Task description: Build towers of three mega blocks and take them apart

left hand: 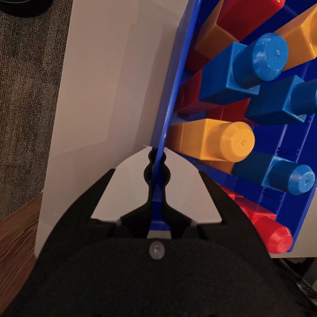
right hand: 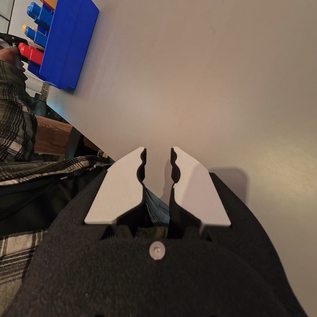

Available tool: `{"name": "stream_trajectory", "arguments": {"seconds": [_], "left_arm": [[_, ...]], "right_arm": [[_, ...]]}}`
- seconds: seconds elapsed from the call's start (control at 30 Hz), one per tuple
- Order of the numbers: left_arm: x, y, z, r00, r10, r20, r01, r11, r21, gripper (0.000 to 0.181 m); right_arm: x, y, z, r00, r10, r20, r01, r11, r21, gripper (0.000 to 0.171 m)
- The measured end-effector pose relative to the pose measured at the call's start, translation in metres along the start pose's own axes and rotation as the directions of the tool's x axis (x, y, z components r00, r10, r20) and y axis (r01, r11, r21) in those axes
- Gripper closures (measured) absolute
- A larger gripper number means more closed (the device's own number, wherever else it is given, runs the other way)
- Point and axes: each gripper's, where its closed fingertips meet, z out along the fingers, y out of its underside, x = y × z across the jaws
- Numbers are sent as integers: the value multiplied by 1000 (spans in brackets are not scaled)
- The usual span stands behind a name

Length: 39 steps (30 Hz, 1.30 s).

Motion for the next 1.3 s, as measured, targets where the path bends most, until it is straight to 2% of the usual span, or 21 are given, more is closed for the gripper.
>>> {"name": "stream_trajectory", "arguments": {"seconds": [1.3], "left_arm": [[-1,-3,2,999,11,-44,-8,999,50,175]], "right_arm": [[-6,-4,4,1000,-15,-1,15,1000,-11,145]]}}
